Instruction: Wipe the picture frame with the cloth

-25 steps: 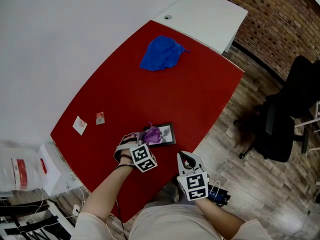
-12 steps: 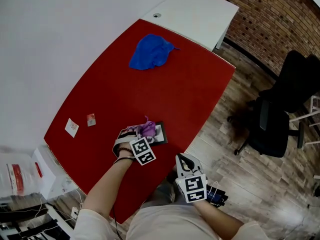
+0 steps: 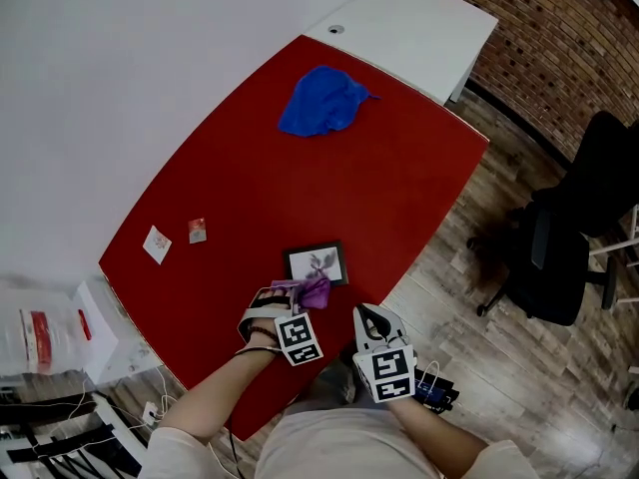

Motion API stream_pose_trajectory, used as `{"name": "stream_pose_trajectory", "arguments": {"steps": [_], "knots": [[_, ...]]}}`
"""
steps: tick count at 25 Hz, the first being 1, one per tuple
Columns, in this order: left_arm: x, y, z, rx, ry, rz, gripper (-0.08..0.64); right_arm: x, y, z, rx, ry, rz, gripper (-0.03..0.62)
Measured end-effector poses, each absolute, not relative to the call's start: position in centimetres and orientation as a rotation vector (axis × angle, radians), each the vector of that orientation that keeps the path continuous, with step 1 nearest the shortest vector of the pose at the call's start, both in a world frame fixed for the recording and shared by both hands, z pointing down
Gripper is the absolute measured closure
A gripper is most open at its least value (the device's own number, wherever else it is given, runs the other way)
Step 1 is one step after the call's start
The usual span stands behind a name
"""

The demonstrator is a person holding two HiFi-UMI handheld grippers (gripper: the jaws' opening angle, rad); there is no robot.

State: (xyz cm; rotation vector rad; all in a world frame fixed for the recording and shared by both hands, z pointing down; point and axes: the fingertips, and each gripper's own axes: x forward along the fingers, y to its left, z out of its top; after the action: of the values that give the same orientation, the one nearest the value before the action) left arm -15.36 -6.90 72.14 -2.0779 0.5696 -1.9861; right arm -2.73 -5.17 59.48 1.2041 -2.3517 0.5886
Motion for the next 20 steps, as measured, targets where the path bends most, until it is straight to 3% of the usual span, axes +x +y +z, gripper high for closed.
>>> {"name": "stream_pose_trajectory", "arguments": {"steps": [12,20], "knots": [[-15.8,-17.7,71.0,-1.995,0.806,-1.966,0.499,-0.9,-5.3,59.3,1.256,-2.315,0.594,0.589],[-14.4,-16.4,72.2,-1.974,0.736,-1.999,0.499,0.7,-5.3,59.7,1.283,-2.291,0.615,0.589]]}}
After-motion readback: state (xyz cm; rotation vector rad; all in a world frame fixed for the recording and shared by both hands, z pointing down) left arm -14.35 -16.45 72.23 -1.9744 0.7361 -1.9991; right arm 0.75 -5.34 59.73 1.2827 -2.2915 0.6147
